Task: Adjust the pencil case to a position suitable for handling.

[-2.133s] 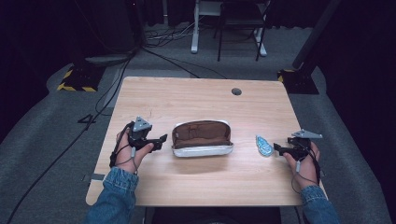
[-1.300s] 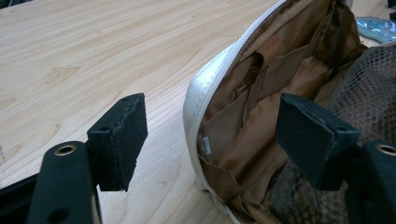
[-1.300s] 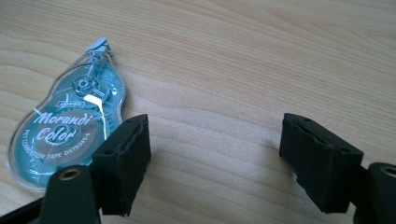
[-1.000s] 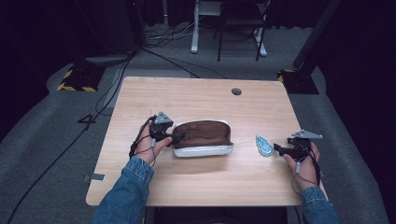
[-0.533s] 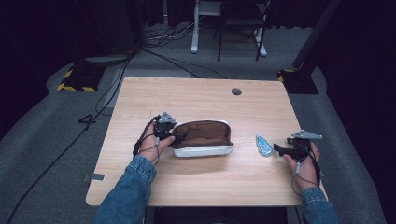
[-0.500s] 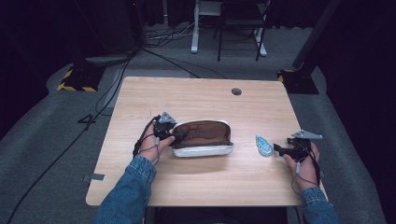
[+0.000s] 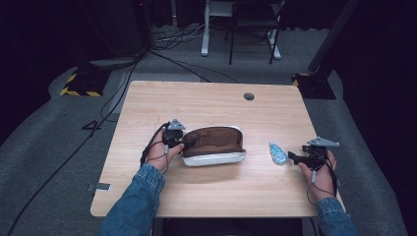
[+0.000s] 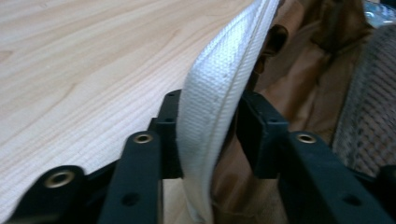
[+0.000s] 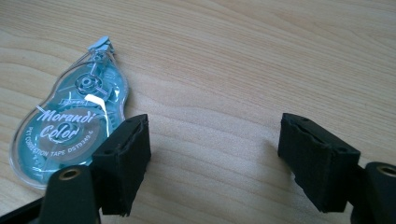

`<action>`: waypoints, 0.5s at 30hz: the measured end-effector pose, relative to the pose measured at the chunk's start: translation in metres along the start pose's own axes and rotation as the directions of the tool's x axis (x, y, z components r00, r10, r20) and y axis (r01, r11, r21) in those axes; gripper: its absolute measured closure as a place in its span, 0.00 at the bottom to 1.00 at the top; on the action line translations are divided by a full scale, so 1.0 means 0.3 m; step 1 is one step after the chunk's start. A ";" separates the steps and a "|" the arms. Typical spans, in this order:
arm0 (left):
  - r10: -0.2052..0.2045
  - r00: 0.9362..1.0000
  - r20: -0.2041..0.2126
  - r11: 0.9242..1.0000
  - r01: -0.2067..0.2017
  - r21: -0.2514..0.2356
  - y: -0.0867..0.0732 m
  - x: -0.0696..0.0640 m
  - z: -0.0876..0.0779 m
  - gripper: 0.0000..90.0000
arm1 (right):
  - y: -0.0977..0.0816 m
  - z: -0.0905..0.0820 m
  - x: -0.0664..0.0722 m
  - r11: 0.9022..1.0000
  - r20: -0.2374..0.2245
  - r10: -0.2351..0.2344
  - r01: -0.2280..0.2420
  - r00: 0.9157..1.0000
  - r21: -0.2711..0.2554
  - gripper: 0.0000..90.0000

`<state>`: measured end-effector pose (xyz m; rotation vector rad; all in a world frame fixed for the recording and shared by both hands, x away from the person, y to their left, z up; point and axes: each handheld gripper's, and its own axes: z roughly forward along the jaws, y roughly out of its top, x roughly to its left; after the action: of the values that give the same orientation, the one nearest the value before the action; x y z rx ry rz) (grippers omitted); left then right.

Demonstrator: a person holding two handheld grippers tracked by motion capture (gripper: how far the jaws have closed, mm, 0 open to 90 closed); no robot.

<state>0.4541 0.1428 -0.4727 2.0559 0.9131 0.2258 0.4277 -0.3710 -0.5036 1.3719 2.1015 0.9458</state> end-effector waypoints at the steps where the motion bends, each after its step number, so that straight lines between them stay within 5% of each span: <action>1: 0.008 1.000 0.010 1.000 -0.009 0.009 0.000 0.000 -0.004 0.81 | 0.000 0.000 0.000 1.000 0.000 0.000 0.000 1.000 0.000 0.28; 6: 0.045 0.997 0.055 0.999 -0.046 0.024 0.000 -0.010 -0.015 0.91 | 0.000 0.000 0.000 1.000 0.001 -0.001 0.001 1.000 -0.001 0.28; 15: 0.042 0.995 0.089 0.999 -0.044 0.013 0.008 -0.031 -0.038 0.93 | 0.000 0.000 0.000 1.000 0.001 -0.001 0.001 1.000 -0.001 0.28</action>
<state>0.4433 0.1429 -0.4622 2.0837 0.8189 0.1494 0.4278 -0.3711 -0.5036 1.3711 2.1007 0.9453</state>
